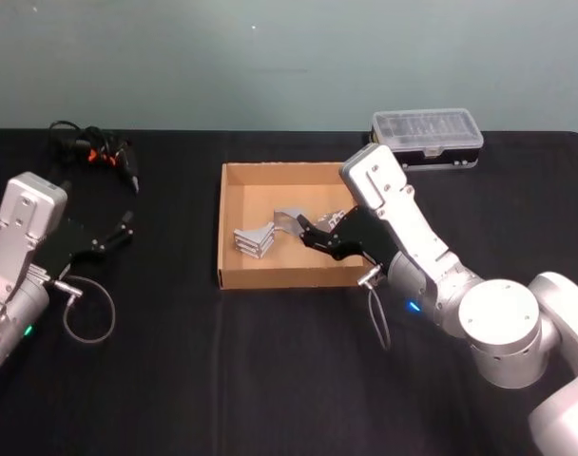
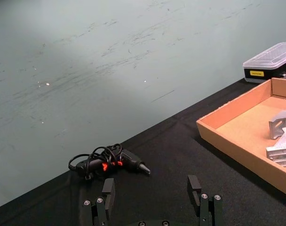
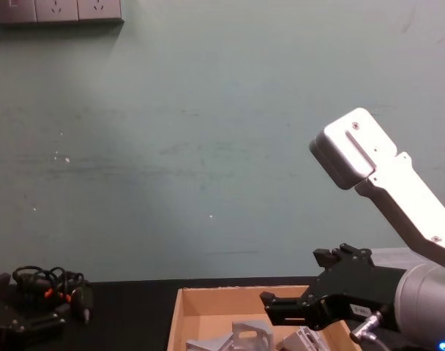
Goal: Use one hand to pick up the angle iron from the table and place it into the box.
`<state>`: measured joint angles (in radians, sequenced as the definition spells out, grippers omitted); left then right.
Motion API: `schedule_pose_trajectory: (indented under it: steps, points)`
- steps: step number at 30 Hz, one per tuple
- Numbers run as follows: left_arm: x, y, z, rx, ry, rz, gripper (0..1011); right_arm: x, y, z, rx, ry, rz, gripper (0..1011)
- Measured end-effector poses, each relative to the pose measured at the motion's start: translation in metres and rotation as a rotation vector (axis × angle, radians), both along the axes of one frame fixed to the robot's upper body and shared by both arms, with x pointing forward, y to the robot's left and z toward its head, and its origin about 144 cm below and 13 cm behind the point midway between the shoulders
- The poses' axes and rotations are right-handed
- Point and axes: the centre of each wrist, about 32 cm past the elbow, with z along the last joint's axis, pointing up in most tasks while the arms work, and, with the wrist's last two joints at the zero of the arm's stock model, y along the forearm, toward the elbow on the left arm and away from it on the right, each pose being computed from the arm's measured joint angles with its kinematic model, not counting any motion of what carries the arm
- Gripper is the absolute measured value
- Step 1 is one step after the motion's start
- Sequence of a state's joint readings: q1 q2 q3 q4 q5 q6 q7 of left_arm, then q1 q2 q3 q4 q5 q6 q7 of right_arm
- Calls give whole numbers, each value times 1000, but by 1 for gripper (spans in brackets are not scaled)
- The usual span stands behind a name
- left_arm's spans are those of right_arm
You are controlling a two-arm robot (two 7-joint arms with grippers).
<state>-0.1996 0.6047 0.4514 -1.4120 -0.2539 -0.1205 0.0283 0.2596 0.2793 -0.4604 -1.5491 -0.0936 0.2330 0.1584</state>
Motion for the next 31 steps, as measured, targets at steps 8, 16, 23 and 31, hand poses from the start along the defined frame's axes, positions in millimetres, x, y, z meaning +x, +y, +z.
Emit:
schedule_pose_trajectory:
  steps: [8, 16, 23, 31]
  points:
    - [0, 0, 0, 0, 0, 0, 1011, 0, 0, 0, 3, -1, 2, 1000]
    - [0, 0, 0, 0, 0, 0, 1011, 0, 0, -1, 6, -2, 4, 1000]
    - [0, 0, 0, 0, 0, 0, 1011, 0, 0, -1, 7, -2, 4, 1000]
    - [0, 0, 0, 0, 0, 0, 1011, 0, 0, -1, 7, -2, 4, 1000]
